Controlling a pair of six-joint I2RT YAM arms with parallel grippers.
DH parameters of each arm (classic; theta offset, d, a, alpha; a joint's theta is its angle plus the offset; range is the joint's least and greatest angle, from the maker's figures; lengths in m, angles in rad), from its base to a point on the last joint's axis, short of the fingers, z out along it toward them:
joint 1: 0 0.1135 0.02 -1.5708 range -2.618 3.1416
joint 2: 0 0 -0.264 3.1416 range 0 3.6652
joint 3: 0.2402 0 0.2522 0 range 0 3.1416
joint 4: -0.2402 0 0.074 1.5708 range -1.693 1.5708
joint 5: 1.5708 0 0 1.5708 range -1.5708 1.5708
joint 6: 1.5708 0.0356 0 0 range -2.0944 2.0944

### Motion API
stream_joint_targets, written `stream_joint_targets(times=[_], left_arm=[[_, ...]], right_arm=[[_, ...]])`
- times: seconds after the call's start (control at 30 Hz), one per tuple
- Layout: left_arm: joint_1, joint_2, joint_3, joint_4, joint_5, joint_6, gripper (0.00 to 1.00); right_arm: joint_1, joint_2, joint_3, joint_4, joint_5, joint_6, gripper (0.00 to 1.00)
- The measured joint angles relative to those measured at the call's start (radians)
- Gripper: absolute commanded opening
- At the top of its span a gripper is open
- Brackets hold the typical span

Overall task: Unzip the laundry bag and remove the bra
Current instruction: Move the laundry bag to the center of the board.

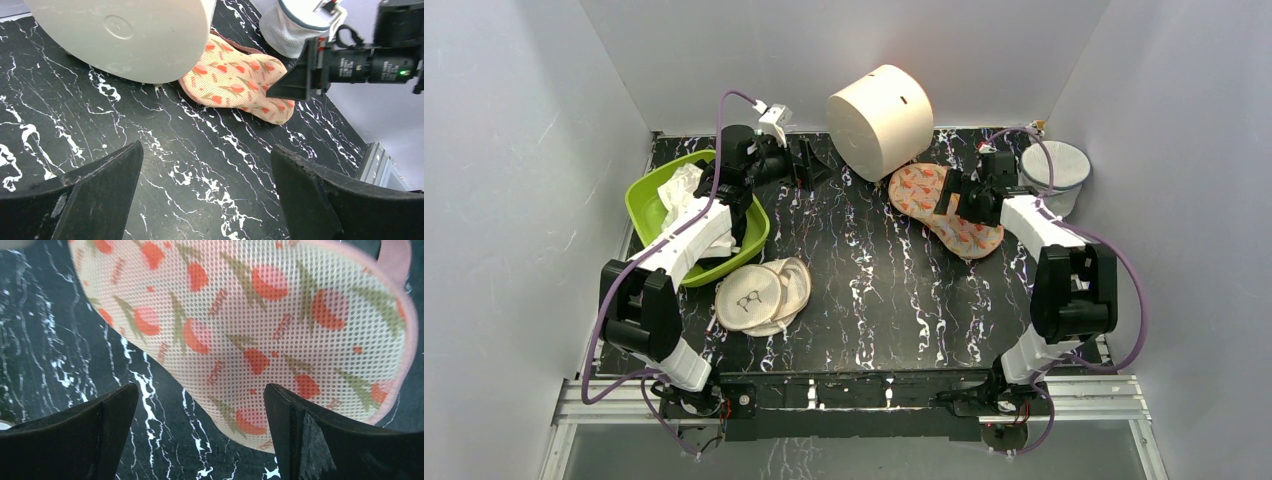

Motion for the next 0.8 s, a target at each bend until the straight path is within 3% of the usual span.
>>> stream_joint_targets(times=[0.17,0.27,0.57,0.8], left_arm=[[-0.001,0.0,0.0,0.004,0.023,-0.009,0.98],[-0.001,0.0,0.0,0.005,0.035,-0.015,0.98],[-0.005,0.0,0.0,0.026,0.064,-0.029,0.98],[-0.033,0.0,0.0,0.038,0.075,-0.023,0.98]], right_arm=[[0.023,0.023,-0.077,0.004,0.014,0.0,0.98],[0.103,0.012,-0.157,0.013,0.04,0.002,0.98],[0.603,-0.203,-0.286,0.003,0.04,0.059,0.98],[0.617,-0.403,-0.336,-0.058,0.07,0.1,0.98]])
